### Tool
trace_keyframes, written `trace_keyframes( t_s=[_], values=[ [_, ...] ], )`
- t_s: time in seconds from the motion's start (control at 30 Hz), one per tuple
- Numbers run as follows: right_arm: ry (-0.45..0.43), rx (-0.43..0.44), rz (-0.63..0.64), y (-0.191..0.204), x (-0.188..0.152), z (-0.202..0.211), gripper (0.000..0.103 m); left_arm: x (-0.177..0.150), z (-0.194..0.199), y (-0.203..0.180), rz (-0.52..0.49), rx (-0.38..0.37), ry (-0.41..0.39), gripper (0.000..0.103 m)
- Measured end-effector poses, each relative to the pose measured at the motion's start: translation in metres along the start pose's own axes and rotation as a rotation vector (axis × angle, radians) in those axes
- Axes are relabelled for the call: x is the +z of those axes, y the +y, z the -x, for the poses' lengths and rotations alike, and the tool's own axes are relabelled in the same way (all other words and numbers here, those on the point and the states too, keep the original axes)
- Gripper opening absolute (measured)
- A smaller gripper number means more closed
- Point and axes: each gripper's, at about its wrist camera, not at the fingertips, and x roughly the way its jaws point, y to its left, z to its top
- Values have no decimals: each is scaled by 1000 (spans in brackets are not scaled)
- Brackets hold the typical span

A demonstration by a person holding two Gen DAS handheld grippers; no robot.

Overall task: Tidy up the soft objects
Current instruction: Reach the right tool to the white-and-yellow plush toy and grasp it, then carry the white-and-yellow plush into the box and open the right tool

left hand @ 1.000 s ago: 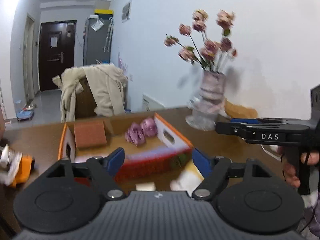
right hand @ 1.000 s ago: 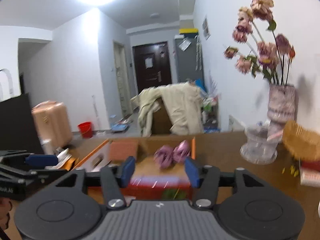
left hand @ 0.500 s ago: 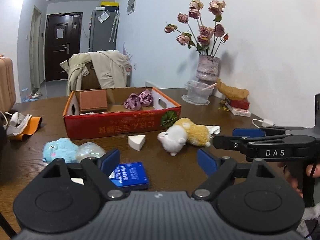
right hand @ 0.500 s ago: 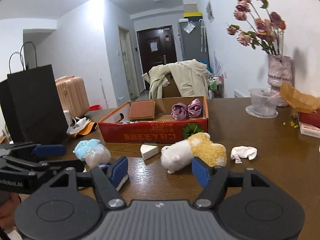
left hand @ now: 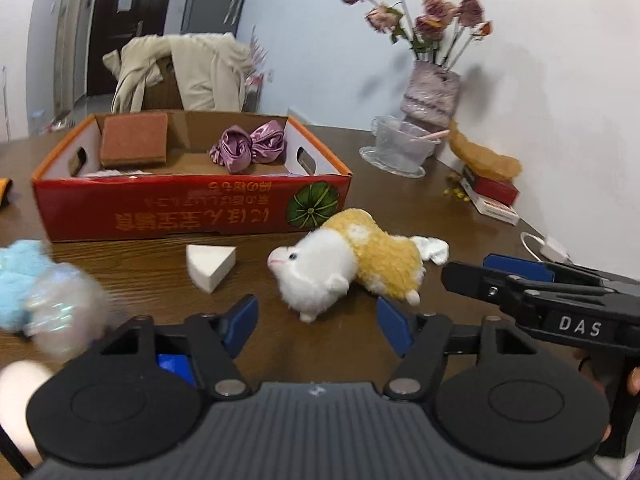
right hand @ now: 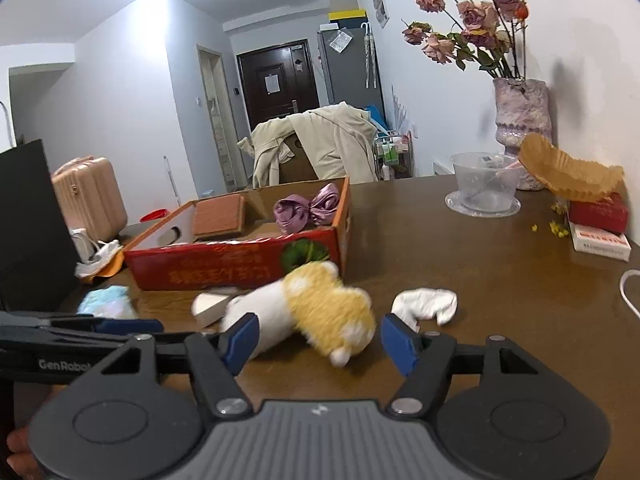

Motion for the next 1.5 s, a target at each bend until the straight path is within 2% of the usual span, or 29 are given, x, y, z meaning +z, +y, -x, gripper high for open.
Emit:
trace_keyframes(
  t_s=[0.07,0.13,0.27,0.43,0.53,0.67,0.83,1.0,1.13,1.3,1.4,1.5],
  values=[
    [11,6,1,-8,7,-20,61,6,-19,0,20,29,3,65],
    [27,13,0,-16,12,-41,61,10,-34,1,38,50,10,65],
    [68,58,-21,-25,15,-73,58,12,-55,1,36,58,14,62],
    [129,107,-51,-29,7,-82,48,9,-67,7,87,16,47,50],
    [120,94,-52,-26,1,-73,42,8,-66,8,99,4,23,47],
    [90,82,-79,-22,2,-49,41,13,-42,-2,79,-27,-35,47],
    [18,121,-67,-3,14,-13,41,20,2,-1,59,-38,-115,47],
    [-67,201,-35,32,51,-10,40,61,46,32,67,-38,-200,47],
    [-83,247,-43,61,92,-52,40,111,43,81,69,-33,-219,47],
    [22,222,-120,90,124,-143,40,157,-11,148,117,6,-121,47],
    [80,172,-133,106,123,-186,40,166,-49,181,144,18,-52,47],
    [138,116,-146,117,114,-218,40,162,-77,202,121,38,-4,47]
  ],
)
